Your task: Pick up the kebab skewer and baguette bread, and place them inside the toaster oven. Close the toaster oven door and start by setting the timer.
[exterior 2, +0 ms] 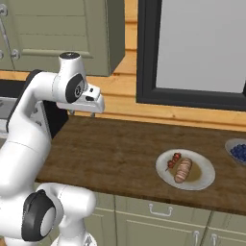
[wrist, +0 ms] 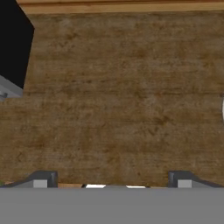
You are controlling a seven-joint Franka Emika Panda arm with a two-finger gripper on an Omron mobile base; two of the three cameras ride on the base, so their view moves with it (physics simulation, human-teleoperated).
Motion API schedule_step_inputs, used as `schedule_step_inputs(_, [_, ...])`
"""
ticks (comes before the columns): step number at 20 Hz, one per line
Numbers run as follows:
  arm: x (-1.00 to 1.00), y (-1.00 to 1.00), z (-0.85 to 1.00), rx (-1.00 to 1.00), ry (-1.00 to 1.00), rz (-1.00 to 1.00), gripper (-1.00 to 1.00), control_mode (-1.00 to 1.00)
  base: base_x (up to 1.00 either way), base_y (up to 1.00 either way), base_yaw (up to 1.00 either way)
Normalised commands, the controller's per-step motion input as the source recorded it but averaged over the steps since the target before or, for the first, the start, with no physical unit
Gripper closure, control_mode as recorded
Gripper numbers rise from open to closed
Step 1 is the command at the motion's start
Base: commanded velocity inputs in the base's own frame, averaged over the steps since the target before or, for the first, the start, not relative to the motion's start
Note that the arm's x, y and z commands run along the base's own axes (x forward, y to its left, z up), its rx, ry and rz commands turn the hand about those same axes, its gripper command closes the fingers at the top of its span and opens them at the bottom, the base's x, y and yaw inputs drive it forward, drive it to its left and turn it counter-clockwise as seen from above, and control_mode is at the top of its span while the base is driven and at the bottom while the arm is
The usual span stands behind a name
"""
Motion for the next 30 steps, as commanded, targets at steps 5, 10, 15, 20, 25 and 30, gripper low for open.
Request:
schedule_step_inputs(5, [0.00, 0.00, 0.00, 0.00, 0.00, 0.00, -1.00, 1.00, 0.00, 0.29, 0.00])
schedule_step_inputs(10, [0.00, 0.00, 0.00, 0.00, 0.00, 0.00, -1.00, 1.00, 0.00, 0.40, 0.00])
schedule_step_inputs(15, [0.00, 0.00, 0.00, 0.00, 0.00, 0.00, -1.00, 1.00, 0.00, 0.44, 0.00])
schedule_step_inputs(20, [0.00, 0.00, 0.00, 0.00, 0.00, 0.00, -1.00, 1.00, 0.00, 0.07, 0.00])
schedule_step_inputs(25, [0.00, 0.00, 0.00, 0.00, 0.00, 0.00, -1.00, 1.00, 0.00, 0.00, 0.00])
schedule_step_inputs(30, [0.00, 0.00, 0.00, 0.00, 0.00, 0.00, -1.00, 1.00, 0.00, 0.00, 0.00])
